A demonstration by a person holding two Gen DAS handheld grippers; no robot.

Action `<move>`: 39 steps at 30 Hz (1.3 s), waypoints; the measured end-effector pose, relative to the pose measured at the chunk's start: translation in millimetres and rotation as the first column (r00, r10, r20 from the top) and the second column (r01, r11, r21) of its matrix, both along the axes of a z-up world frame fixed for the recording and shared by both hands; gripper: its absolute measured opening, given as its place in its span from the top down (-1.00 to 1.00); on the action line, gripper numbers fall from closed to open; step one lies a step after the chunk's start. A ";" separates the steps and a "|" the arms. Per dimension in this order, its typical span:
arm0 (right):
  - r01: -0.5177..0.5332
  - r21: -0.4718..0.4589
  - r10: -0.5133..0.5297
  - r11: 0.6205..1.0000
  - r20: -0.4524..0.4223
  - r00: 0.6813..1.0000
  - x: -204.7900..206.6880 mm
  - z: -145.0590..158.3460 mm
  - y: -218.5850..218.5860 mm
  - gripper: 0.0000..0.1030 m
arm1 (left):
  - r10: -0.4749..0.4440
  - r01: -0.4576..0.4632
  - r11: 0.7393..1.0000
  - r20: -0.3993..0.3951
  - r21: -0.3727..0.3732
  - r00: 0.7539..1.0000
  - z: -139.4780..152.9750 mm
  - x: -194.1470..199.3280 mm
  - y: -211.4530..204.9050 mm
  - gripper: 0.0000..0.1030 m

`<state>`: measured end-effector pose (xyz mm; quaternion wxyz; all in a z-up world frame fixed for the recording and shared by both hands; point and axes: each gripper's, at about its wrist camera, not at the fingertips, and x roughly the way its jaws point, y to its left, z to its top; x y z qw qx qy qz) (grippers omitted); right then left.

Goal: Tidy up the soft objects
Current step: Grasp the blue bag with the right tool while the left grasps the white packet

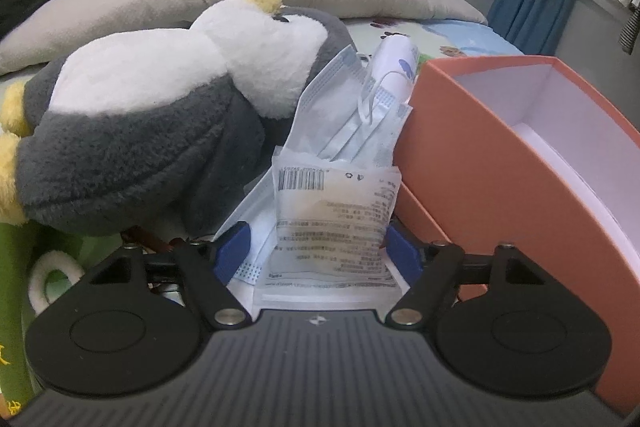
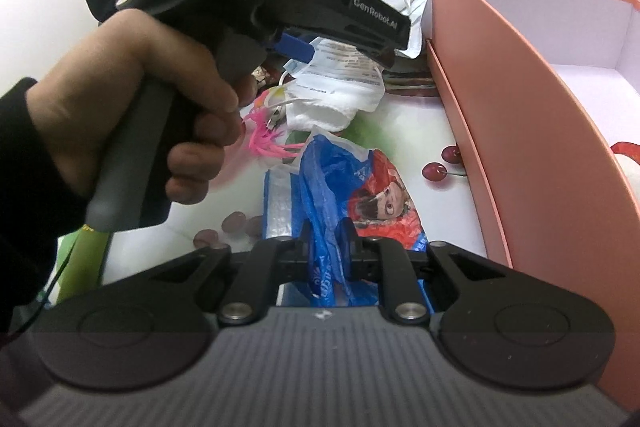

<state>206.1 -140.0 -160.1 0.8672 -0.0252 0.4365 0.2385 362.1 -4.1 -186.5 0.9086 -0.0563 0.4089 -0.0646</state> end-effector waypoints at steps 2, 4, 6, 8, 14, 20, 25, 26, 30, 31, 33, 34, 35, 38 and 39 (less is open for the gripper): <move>-0.001 0.002 0.001 1.000 0.002 1.000 -0.4 0.5 -0.7 0.69 | 0.003 -0.003 1.000 -0.009 0.001 1.000 -1.4 1.4 0.2 -0.24; 0.008 0.006 -0.008 1.000 0.007 1.000 0.4 1.1 -2.9 0.69 | 0.014 -0.014 1.000 -0.018 0.004 1.000 -2.0 2.1 1.1 -0.09; 0.020 0.009 -0.020 1.000 0.014 1.000 0.0 2.5 -4.5 0.69 | 0.031 -0.031 1.000 -0.009 -0.002 0.999 0.6 0.0 3.1 0.04; 0.028 0.011 -0.028 1.000 0.018 0.999 -1.5 4.1 -5.7 0.69 | 0.040 -0.040 0.999 0.004 -0.010 0.999 5.5 -4.0 5.6 0.12; 0.034 0.016 -0.035 0.999 0.032 0.999 -4.6 9.5 -7.1 0.72 | 0.074 -0.073 0.997 0.017 -0.031 0.997 17.9 -22.1 13.9 0.21; 0.044 0.018 -0.045 0.999 0.045 0.998 -11.1 13.5 -10.9 0.75 | 0.125 -0.124 0.990 0.008 -0.061 0.992 30.5 -57.7 27.3 0.21; 0.082 0.020 -0.083 0.996 0.051 0.995 -11.5 13.4 -15.6 0.77 | 0.162 -0.163 0.984 -0.017 -0.068 0.987 31.6 -93.3 38.0 0.21; 0.087 0.025 -0.088 0.996 0.046 0.995 -11.5 13.7 -16.5 0.77 | 0.172 -0.173 0.982 -0.022 -0.071 0.985 31.7 -101.9 40.7 0.21; 0.091 0.019 -0.092 0.996 0.041 0.995 -13.1 14.8 -15.4 0.77 | 0.202 -0.206 0.975 -0.048 -0.086 0.978 31.7 -129.7 48.9 0.21; 0.086 0.016 -0.087 0.996 0.041 0.995 -13.9 15.3 -14.3 0.77 | 0.211 -0.215 0.972 -0.054 -0.092 0.976 32.3 -136.2 50.4 0.21; 0.077 0.006 -0.077 0.997 0.039 0.996 -15.6 16.4 -11.6 0.77 | 0.225 -0.231 0.968 -0.067 -0.101 0.972 32.9 -147.0 52.3 0.21; 0.061 -0.002 -0.060 0.998 0.035 0.998 -16.3 16.3 -9.2 0.77 | 0.230 -0.237 0.966 -0.072 -0.105 0.971 32.7 -151.2 52.6 0.21; 0.054 -0.006 -0.054 0.999 0.031 0.998 -16.1 16.1 -7.7 0.77 | 0.236 -0.244 0.964 -0.080 -0.108 0.968 32.5 -155.4 52.8 0.21; 0.048 -0.026 -0.047 0.999 0.029 0.998 -18.0 16.8 -5.3 0.77 | 0.249 -0.260 0.958 -0.097 -0.123 0.964 30.8 -164.7 53.3 0.21; 0.048 -0.025 -0.047 0.999 0.028 0.999 -18.9 17.8 -5.7 0.77 | 0.249 -0.260 0.957 -0.098 -0.126 0.964 31.0 -166.7 52.6 0.21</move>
